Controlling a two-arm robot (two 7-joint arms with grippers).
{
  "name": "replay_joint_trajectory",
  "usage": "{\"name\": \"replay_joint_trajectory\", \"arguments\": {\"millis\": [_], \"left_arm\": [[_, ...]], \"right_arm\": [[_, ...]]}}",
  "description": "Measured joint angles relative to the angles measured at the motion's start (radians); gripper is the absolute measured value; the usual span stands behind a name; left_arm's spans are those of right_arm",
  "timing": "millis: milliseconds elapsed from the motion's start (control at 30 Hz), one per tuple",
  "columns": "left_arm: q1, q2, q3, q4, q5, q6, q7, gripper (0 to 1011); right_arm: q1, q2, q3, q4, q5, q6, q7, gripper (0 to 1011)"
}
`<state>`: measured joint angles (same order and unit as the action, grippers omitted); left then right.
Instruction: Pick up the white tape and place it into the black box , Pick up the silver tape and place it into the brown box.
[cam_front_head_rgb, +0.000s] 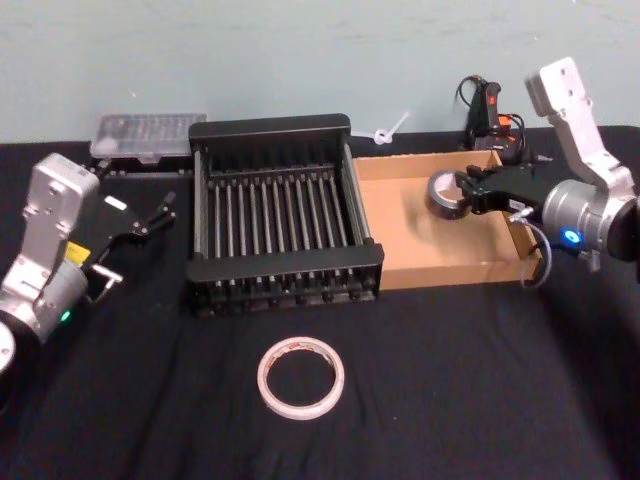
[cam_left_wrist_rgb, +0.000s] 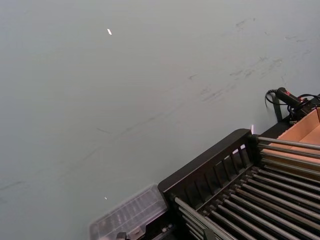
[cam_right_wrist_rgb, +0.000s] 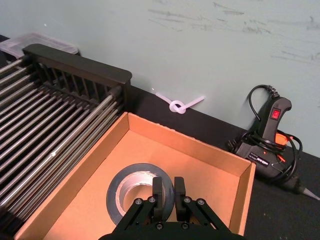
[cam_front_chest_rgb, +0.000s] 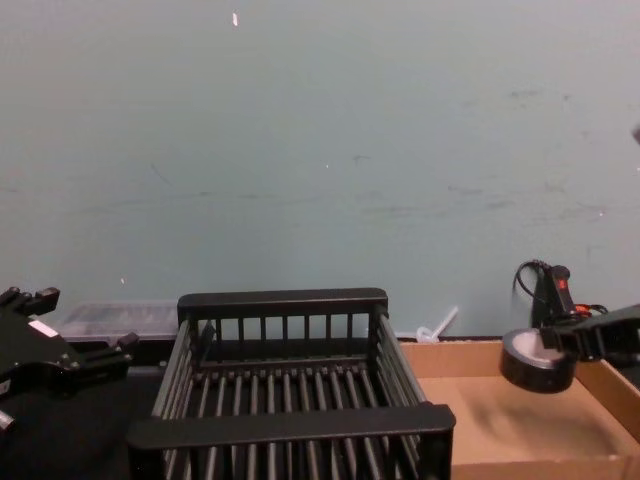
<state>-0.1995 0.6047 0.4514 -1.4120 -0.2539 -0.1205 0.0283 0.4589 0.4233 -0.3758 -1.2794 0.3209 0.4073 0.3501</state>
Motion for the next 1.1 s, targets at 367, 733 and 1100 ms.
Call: {"name": "replay_joint_trajectory", "arguments": {"millis": [367, 733, 1100], "left_arm": [[0.000, 0.000, 0.000, 0.000, 0.000, 0.000, 0.000, 1001], [0.000, 0.000, 0.000, 0.000, 0.000, 0.000, 0.000, 1002], [0.000, 0.000, 0.000, 0.000, 0.000, 0.000, 0.000, 1001]], "right_arm": [[0.072, -0.063, -0.018, 0.137, -0.043, -0.018, 0.010, 144], [0.083, -0.086, -0.017, 0.177, -0.071, -0.032, 0.016, 144], [0.082, -0.084, -0.015, 0.174, -0.067, -0.031, 0.017, 218]]}}
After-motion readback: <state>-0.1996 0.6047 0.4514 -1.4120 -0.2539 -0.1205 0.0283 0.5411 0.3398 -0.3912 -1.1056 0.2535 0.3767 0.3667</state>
